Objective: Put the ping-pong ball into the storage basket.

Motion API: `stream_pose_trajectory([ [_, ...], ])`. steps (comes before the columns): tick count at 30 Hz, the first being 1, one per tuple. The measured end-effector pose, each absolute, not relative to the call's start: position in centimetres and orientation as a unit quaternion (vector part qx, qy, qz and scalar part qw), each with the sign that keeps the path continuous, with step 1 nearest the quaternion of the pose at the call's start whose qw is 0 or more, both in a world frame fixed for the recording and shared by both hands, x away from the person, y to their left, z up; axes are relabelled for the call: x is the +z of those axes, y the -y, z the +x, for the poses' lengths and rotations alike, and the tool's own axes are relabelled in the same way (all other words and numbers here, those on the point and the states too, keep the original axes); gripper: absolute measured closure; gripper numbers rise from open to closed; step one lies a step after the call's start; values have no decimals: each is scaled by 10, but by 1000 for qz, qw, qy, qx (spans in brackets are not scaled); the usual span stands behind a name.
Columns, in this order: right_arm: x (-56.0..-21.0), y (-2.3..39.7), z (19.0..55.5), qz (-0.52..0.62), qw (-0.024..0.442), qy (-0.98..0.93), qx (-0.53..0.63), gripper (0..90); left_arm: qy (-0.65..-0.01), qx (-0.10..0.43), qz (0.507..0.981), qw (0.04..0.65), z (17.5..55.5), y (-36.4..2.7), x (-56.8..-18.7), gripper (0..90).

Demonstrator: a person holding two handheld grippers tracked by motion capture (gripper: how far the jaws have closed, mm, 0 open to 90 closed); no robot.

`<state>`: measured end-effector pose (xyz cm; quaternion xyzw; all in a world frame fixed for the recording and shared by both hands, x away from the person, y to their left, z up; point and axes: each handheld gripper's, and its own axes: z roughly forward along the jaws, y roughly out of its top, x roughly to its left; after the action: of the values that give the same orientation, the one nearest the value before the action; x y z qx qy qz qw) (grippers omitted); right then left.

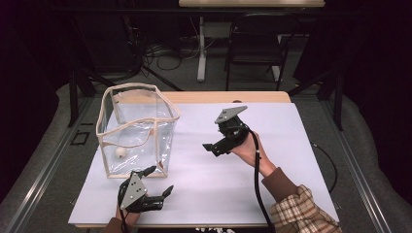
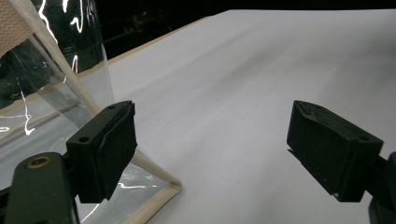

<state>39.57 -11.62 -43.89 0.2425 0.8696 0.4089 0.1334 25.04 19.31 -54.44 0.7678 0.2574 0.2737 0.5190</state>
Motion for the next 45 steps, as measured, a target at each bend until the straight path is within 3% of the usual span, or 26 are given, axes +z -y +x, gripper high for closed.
stream_pose_trajectory([
  [45, -472, 184, 355, 286, 163, -847, 417, 32, -258, 275, 768, 518, 250, -194, -544, 157],
])
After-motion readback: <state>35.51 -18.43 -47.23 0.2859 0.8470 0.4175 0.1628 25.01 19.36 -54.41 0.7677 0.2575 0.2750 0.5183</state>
